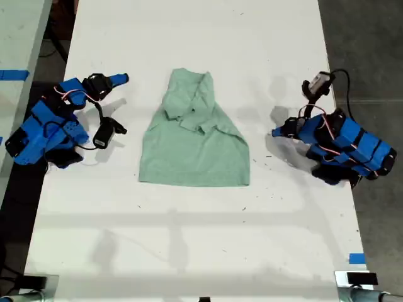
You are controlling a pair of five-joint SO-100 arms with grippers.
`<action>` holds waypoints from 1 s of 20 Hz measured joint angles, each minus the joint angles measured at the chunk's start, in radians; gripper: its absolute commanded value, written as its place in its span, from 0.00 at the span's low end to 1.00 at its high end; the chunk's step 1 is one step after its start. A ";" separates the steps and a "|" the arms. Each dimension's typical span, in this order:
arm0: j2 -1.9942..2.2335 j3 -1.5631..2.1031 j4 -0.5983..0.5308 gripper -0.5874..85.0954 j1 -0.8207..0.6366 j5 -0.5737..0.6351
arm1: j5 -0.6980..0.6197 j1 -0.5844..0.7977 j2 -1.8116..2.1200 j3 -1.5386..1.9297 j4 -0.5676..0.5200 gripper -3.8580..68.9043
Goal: Fold t shirt
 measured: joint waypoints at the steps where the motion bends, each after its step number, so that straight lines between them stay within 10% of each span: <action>1: 0.000 0.000 0.000 0.00 -0.006 0.000 | 0.000 0.000 0.000 0.000 0.000 0.08; 20: 0.000 0.000 0.000 0.00 -0.017 0.000 | 0.000 0.000 0.000 0.000 0.000 0.08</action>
